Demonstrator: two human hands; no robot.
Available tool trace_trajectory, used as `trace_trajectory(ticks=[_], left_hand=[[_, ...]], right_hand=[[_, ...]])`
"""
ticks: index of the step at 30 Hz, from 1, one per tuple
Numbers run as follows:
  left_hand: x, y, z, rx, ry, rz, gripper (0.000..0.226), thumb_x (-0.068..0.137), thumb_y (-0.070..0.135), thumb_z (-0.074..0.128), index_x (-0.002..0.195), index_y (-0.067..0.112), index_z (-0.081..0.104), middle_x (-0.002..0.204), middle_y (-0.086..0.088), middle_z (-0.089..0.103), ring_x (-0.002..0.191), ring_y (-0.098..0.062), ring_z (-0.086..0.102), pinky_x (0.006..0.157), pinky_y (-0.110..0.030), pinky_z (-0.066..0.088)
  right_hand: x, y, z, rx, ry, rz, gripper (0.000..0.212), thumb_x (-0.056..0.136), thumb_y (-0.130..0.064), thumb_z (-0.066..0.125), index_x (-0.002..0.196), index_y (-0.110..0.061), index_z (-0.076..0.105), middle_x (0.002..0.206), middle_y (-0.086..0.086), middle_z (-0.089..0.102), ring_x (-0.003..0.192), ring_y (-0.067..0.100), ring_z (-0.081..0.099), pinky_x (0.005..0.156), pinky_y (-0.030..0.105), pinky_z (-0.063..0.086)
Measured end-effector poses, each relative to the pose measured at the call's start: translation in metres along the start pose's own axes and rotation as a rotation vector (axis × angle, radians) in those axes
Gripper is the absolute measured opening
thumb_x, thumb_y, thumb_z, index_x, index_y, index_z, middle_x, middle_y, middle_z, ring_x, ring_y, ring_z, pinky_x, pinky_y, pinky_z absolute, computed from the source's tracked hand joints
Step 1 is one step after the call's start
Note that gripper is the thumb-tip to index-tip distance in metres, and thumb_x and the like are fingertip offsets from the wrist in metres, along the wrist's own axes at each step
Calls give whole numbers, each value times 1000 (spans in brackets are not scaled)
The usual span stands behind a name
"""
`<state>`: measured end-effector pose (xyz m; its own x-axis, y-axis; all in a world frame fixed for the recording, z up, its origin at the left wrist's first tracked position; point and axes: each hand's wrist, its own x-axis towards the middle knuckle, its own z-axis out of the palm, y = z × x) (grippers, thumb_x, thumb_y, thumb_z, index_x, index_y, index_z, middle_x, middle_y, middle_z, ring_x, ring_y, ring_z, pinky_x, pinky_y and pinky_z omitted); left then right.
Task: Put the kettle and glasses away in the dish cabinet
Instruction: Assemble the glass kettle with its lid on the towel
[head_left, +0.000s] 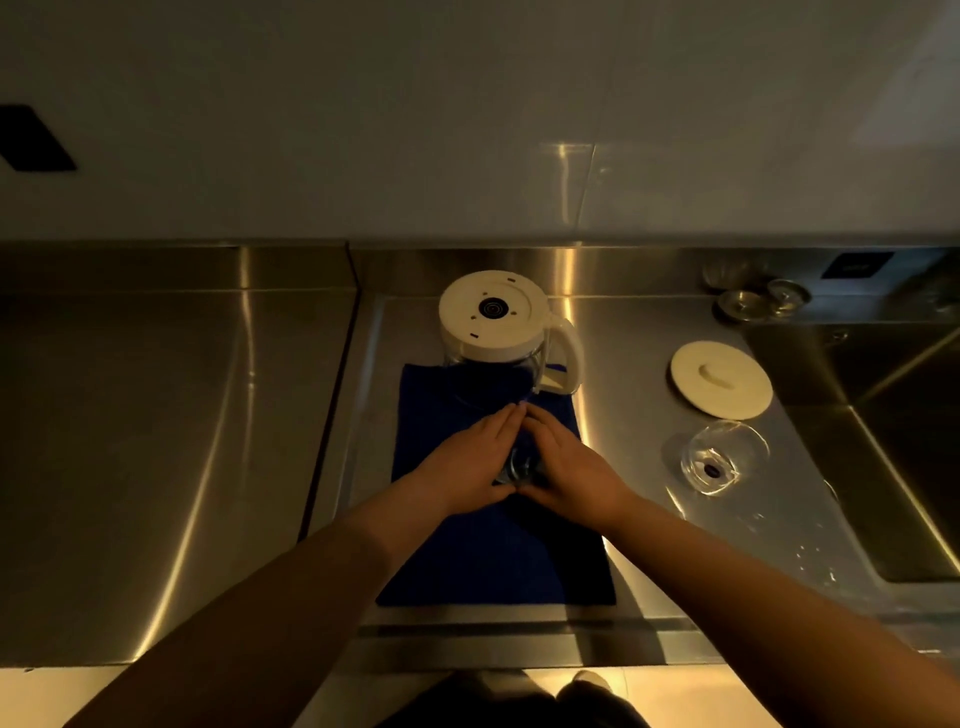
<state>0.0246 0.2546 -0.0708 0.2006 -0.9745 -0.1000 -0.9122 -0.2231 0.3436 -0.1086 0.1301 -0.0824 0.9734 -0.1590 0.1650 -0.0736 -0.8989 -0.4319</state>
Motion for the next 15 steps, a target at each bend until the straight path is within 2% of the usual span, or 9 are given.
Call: trace_trajectory(ticks=[3, 7, 10, 13, 15], left_hand=[[-2, -2, -1, 50, -6, 41, 99, 87, 37, 63, 150, 11, -9, 159, -6, -4, 145, -19, 7, 116, -32, 22], [-5, -5, -2, 57, -4, 49, 100, 87, 34, 63, 149, 13, -13, 159, -6, 1, 145, -21, 9, 116, -35, 22], [-8, -11, 0, 101, 21, 46, 102, 85, 32, 66, 149, 12, -11, 156, -9, 12, 141, -22, 20, 112, -33, 27], [-13, -15, 4, 133, 39, 22, 99, 82, 31, 68, 150, 10, -2, 150, -11, 22, 133, -24, 32, 107, -29, 30], [-16, -18, 7, 138, 51, 10, 96, 81, 30, 69, 150, 8, 6, 146, -10, 27, 129, -23, 37, 105, -27, 32]], right_hand=[[-3, -6, 6, 42, 33, 42, 83, 81, -35, 71, 145, -5, 27, 151, 11, 29, 138, 13, 27, 107, 11, 20], [-1, -14, 12, 91, 62, 66, 81, 82, -30, 71, 145, -4, 27, 146, 11, 37, 133, 15, 37, 106, 19, 33], [2, -18, 19, 70, 58, 84, 83, 82, -28, 72, 146, -5, 24, 148, 11, 35, 135, 18, 35, 106, 16, 26], [1, -22, 30, -27, 33, 49, 81, 85, -25, 69, 146, 0, 22, 152, 18, 26, 141, 25, 24, 113, 28, 22], [1, -22, 38, -83, 26, 39, 78, 85, -22, 69, 144, 3, 24, 151, 21, 25, 140, 29, 23, 114, 36, 22]])
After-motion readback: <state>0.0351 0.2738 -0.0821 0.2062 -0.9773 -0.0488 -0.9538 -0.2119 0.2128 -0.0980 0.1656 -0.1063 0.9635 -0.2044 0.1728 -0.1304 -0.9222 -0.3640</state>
